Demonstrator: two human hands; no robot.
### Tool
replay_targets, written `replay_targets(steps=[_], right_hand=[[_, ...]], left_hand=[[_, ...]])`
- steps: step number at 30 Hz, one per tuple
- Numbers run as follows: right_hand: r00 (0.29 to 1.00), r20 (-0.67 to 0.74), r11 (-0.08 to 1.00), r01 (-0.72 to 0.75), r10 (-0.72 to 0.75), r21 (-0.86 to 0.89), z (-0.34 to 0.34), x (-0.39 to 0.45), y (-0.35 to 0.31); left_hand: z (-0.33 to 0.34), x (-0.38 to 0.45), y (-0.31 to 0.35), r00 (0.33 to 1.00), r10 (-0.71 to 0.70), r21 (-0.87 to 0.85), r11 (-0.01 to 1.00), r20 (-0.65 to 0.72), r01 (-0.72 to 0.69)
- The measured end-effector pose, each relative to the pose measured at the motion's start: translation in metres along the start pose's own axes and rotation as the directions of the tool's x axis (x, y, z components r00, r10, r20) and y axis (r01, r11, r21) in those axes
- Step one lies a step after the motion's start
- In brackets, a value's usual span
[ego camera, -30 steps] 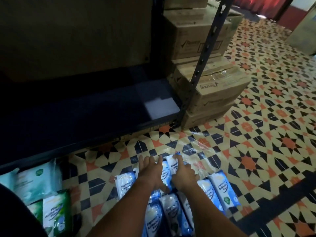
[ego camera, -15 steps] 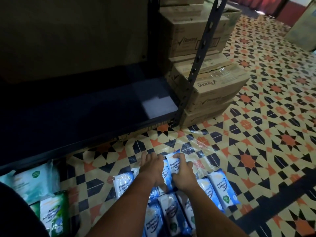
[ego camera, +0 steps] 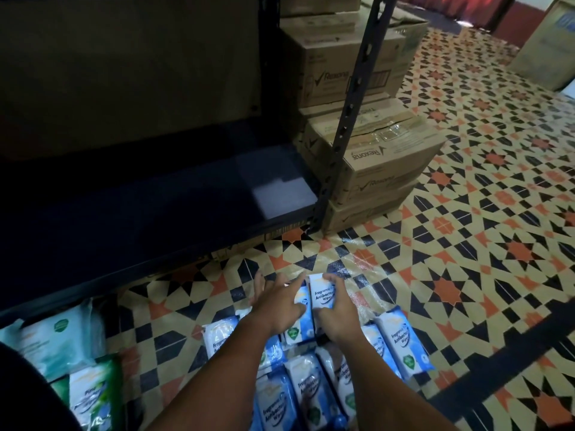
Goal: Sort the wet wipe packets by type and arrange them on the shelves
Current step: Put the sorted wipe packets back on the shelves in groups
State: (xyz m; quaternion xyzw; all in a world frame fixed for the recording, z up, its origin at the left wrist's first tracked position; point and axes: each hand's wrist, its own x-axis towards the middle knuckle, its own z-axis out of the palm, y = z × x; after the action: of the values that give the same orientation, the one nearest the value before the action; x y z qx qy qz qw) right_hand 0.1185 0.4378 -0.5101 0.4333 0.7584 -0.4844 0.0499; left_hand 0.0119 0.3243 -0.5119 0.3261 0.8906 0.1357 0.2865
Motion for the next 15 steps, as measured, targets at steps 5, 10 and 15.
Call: replay_targets(steps=[5, 10, 15], right_hand=[[0.998, -0.046, 0.994, 0.049, -0.045, 0.100, -0.006, -0.003, -0.004], [0.989, -0.102, 0.968, 0.125, -0.105, 0.216, -0.017, -0.008, -0.013], [0.982, -0.108, 0.948, 0.181, -0.157, 0.261, -0.021, -0.018, -0.028]], left_hand=[[-0.011, -0.001, 0.003, 0.999, 0.022, -0.161, 0.987, -0.028, -0.027], [-0.015, 0.003, -0.003, 0.998, -0.007, -0.528, 0.849, -0.063, -0.028], [-0.029, -0.008, -0.005, 0.992, -0.043, -0.660, 0.750, -0.117, -0.045]])
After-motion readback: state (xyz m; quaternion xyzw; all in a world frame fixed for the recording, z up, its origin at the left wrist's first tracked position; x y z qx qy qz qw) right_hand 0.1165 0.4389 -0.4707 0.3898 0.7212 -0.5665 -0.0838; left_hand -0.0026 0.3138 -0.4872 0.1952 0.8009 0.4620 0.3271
